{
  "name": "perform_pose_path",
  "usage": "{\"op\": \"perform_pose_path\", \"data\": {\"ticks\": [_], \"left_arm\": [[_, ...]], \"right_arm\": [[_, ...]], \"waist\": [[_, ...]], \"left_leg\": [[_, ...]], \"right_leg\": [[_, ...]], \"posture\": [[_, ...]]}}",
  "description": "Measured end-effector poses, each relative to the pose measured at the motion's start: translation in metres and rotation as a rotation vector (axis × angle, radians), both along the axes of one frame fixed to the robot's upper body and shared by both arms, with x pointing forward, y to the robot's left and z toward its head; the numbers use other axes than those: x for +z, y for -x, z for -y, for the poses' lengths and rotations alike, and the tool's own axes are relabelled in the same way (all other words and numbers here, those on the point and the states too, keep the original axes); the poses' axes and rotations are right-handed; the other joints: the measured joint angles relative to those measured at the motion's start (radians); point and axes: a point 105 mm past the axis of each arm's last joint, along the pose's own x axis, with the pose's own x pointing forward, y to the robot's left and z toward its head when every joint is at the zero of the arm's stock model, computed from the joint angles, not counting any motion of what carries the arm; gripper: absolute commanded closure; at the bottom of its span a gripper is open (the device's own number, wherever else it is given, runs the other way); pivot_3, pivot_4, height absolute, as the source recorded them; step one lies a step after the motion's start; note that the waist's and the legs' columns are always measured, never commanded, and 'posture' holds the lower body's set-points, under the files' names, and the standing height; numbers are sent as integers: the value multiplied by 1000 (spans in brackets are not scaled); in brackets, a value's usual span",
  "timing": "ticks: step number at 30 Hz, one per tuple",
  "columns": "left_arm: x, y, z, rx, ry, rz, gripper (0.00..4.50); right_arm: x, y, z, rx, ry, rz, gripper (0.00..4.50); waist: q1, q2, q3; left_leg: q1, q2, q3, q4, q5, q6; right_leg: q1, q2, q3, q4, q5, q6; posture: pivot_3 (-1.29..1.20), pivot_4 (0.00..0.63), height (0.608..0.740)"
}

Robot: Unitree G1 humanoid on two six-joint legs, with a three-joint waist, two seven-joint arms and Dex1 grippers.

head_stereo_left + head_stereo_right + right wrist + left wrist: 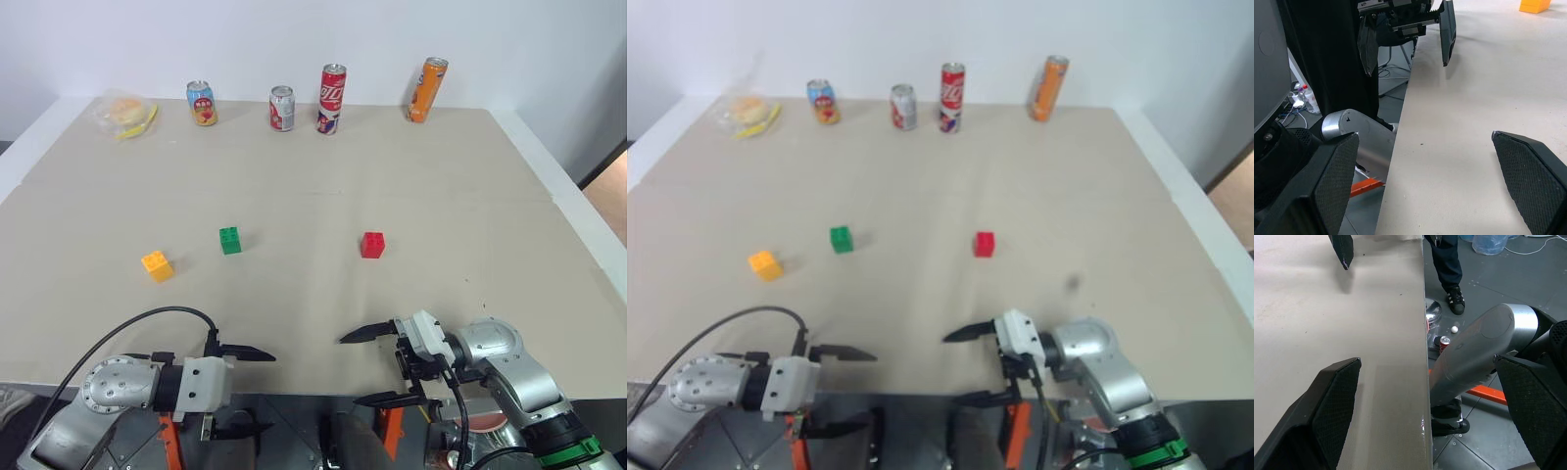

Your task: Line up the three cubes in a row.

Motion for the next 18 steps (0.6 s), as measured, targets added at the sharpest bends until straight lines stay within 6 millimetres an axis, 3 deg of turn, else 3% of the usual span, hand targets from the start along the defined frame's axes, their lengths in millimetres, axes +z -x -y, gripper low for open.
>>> {"op": "perform_pose_path", "data": {"ticks": [18], "left_arm": [[-1,2,4,-2,24,-9,30]], "right_arm": [[-1,2,2,27,12,-29,0]], "waist": [[0,0,0]], "left_leg": [[3,0,3,0,0,0]], "right_leg": [[1,1,5,1,1,1]], "posture": [[0,150,740]]}}
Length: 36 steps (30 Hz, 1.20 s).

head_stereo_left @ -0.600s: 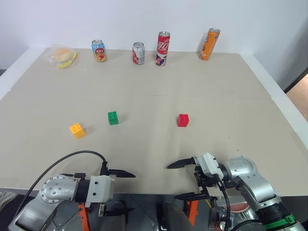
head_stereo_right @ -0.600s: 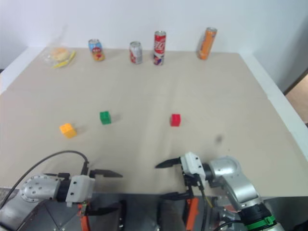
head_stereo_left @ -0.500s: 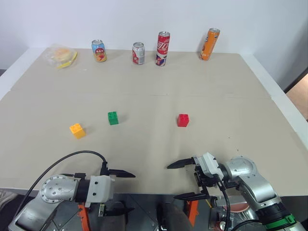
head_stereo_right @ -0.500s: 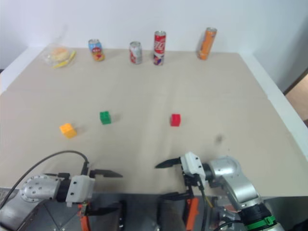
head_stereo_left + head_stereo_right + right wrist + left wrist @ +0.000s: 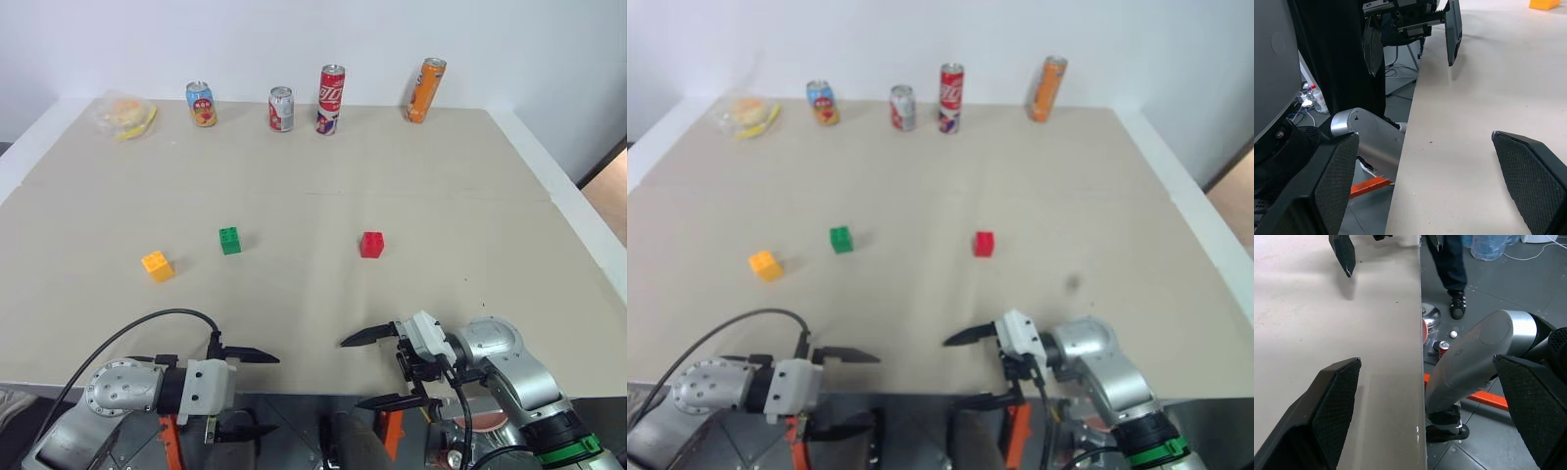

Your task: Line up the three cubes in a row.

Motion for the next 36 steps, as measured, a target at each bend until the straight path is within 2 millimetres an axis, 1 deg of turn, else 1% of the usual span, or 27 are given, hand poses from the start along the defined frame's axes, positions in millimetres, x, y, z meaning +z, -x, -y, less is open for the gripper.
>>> {"op": "perform_pose_path", "data": {"ticks": [4,7,8,9,11,13,14,15,16,17,18,19,20,21,24,28,30,35,36], "left_arm": [[2,-8,-1,37,10,-31,30],[17,-25,-4,104,61,-45,30],[26,-34,-4,142,100,-50,30],[36,-43,-3,175,144,-44,30],[57,-61,1,233,235,-20,30],[85,-82,9,311,369,22,30],[90,-85,11,322,390,32,30],[97,-91,14,361,442,43,30],[99,-94,16,375,461,43,30],[99,-96,17,395,478,38,30],[99,-99,20,418,504,32,30],[100,-101,23,429,520,31,30],[101,-103,28,436,535,30,30],[101,-103,33,438,546,29,30],[100,-104,39,447,556,17,30],[96,-101,45,427,545,-1,30],[96,-99,45,424,544,-2,30],[97,-98,45,421,544,-1,30],[96,-98,45,423,541,-6,7]], "right_arm": [[6,-5,5,14,42,0,0],[16,-13,7,13,48,-8,0],[23,-20,8,11,48,-11,0],[33,-31,8,0,51,-3,0],[61,-59,10,-46,47,29,0],[107,-101,14,-137,12,110,0],[116,-108,15,-155,6,133,0],[132,-128,16,-204,-4,181,0],[133,-134,17,-220,1,192,0],[130,-141,18,-239,9,192,0],[122,-151,19,-267,26,180,0],[114,-156,19,-280,44,168,0],[101,-161,19,-292,80,144,0],[85,-165,20,-301,124,120,0],[66,-170,24,-321,209,114,0],[57,-178,25,-348,278,148,0],[51,-179,26,-357,301,152,0],[43,-180,27,-376,326,152,0],[43,-181,28,-385,329,152,260]], "waist": [[0,0,0],[-1,0,0],[-1,0,0],[-2,1,1],[-6,3,2],[-7,3,2],[-7,2,2],[-6,-1,0],[-6,-3,-2],[-5,-5,-3],[-4,-5,-3],[-2,-5,-3],[-1,-4,-2],[-1,-4,-2],[-2,-2,-1],[-3,-2,-1],[-4,-2,-1],[-5,-1,-1],[-5,-1,-1]], "left_leg": [[2,0,1,0,0,0],[4,1,0,1,0,0],[4,1,1,2,0,0],[4,1,1,3,0,1],[3,0,1,8,1,1],[3,0,1,10,1,2],[3,0,1,10,1,2],[5,0,1,10,1,2],[4,0,0,10,0,2],[4,0,-1,10,0,2],[3,0,-1,10,-1,2],[2,0,-1,10,-1,2],[0,0,-1,10,-2,3],[-1,-1,-1,10,-3,4],[-2,-2,0,10,-4,4],[-2,-1,0,10,-4,4],[-1,-1,0,10,-4,3],[2,-1,1,11,-4,4],[2,-1,1,12,-4,4]], "right_leg": [[2,0,1,0,0,0],[4,0,0,0,0,0],[4,0,0,0,0,0],[4,0,1,0,1,0],[4,0,1,0,8,3],[5,1,1,0,9,3],[5,1,1,0,10,4],[7,2,2,0,10,4],[7,3,2,0,9,5],[7,4,3,0,9,5],[7,4,4,0,8,6],[6,4,4,0,10,10],[5,4,5,0,10,12],[4,4,5,0,10,11],[2,3,7,0,12,8],[2,4,7,0,11,9],[3,4,7,1,10,12],[5,4,7,1,10,11],[5,4,7,1,10,11]], "posture": [[0,150,740],[0,150,740],[0,150,740],[0,150,740],[0,150,740],[0,150,740],[0,150,740],[0,150,740],[0,150,740],[0,150,740],[0,150,740],[0,150,740],[0,150,740],[0,150,740],[0,150,740],[0,150,740],[0,150,740],[0,150,740],[0,150,740]]}}
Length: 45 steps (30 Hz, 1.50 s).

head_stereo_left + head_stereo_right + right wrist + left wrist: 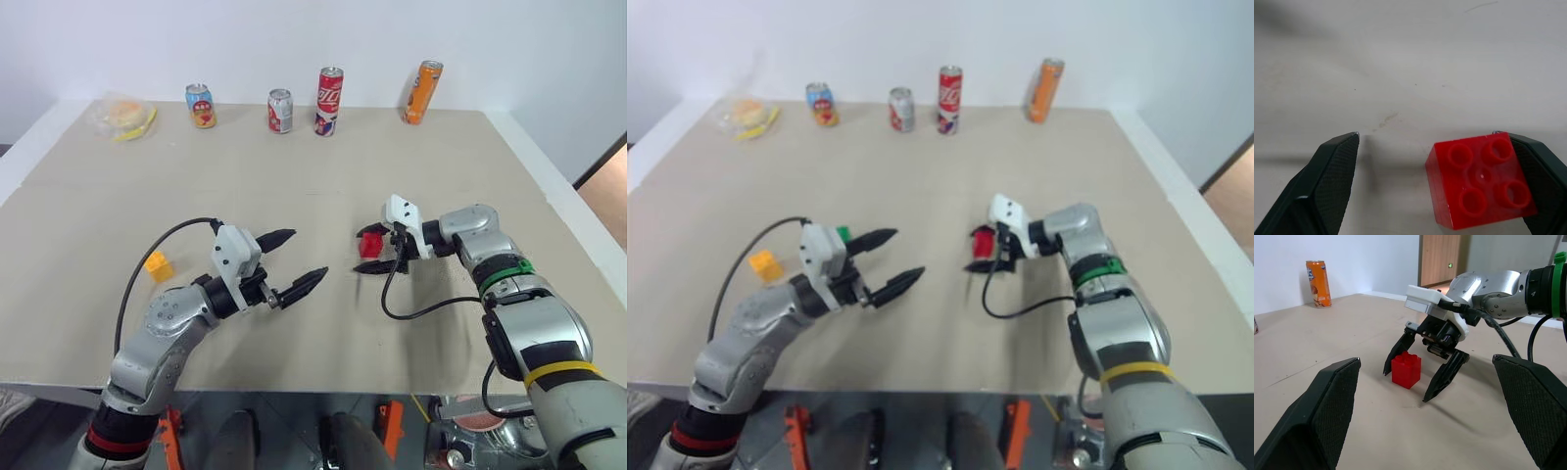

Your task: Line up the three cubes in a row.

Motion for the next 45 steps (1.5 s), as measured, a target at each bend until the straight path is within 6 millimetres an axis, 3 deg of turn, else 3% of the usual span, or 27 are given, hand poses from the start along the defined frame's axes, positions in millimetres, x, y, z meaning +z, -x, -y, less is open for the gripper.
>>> {"op": "perform_pose_path", "data": {"ticks": [2,8,10,16,21,27,33,45], "left_arm": [[0,0,0,1,0,-4,0],[0,0,1,-2,5,-6,0],[0,0,1,-5,5,-8,0],[-4,5,-4,-38,-46,-8,0],[-26,25,-27,-118,-196,-55,0],[-35,43,-37,-233,-305,-37,0],[-34,44,-36,-262,-320,-7,0],[-37,38,-34,-255,-306,-6,0]], "right_arm": [[0,-1,1,-13,4,6,604],[4,-8,4,-57,9,38,2780],[7,-10,4,-68,1,51,3216],[16,-1,0,19,-41,22,3206],[35,21,-16,214,-36,58,3206],[9,70,-32,353,35,-44,3206],[-9,95,-36,386,86,-117,3206],[-13,92,-39,314,100,-112,3206]], "waist": [[0,0,0],[0,0,0],[0,0,0],[-1,1,1],[-4,4,2],[4,5,2],[3,5,2],[1,4,2]], "left_leg": [[0,0,1,1,0,0],[0,0,1,1,0,0],[0,0,1,1,0,0],[0,0,1,1,0,0],[0,2,1,0,0,0],[-1,2,2,0,-1,-1],[0,2,4,2,-1,-1],[1,3,5,3,-1,0]], "right_leg": [[0,0,1,0,0,0],[0,0,1,0,0,0],[0,0,1,0,1,1],[0,0,2,0,1,2],[-1,1,1,1,-2,-2],[-3,-1,1,2,-5,-5],[-3,-1,1,2,-4,-5],[-2,0,1,2,-3,-6]], "posture": [[0,150,740],[0,150,740],[0,150,740],[0,150,740],[0,150,740],[0,150,740],[0,150,740],[0,150,740]]}}
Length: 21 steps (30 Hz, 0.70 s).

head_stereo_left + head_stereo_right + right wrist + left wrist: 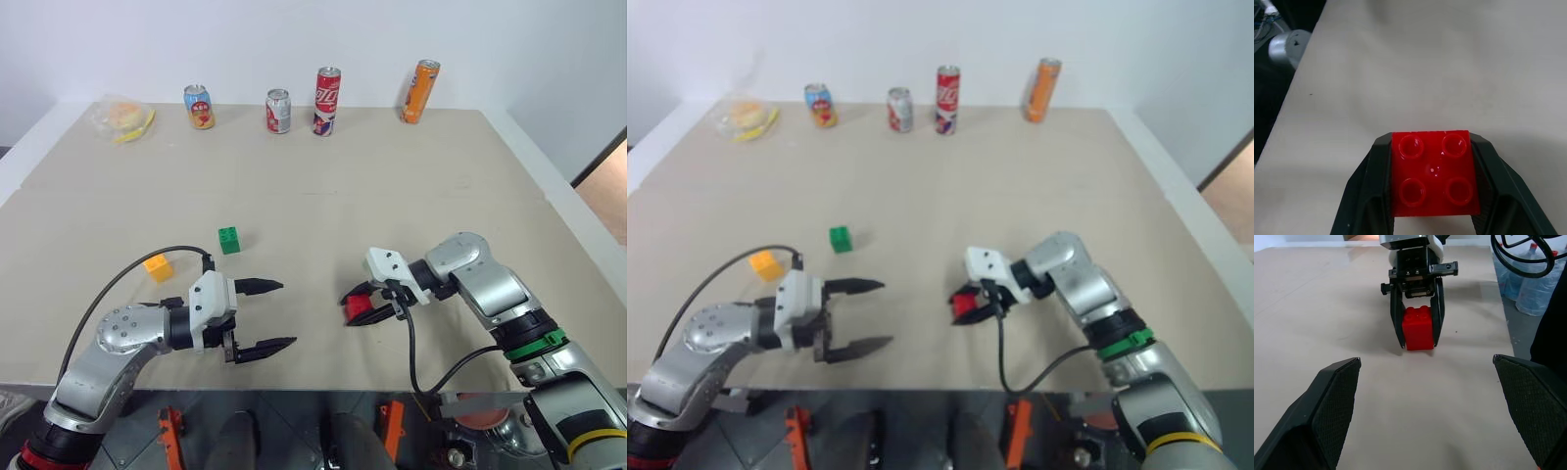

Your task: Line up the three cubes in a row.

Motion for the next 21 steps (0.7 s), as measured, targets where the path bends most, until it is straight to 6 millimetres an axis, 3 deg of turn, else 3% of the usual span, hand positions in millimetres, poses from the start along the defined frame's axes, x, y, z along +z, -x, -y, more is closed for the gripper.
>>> {"op": "perform_pose_path", "data": {"ticks": [8,15,21], "left_arm": [[3,-3,2,19,25,8,0],[6,-4,3,17,32,18,0],[10,-7,4,9,36,32,0]], "right_arm": [[7,-18,5,-188,-30,119,3206],[5,4,5,-209,-65,63,3206],[9,9,2,-195,-75,47,3206]], "waist": [[1,0,0],[1,0,0],[1,0,0]], "left_leg": [[-1,0,0,0,0,0],[-8,0,0,0,0,0],[-7,0,0,1,0,1]], "right_leg": [[-1,0,0,0,1,0],[-7,1,1,0,0,2],[-6,1,1,0,1,2]], "posture": [[0,150,740],[0,150,740],[0,150,740]]}}
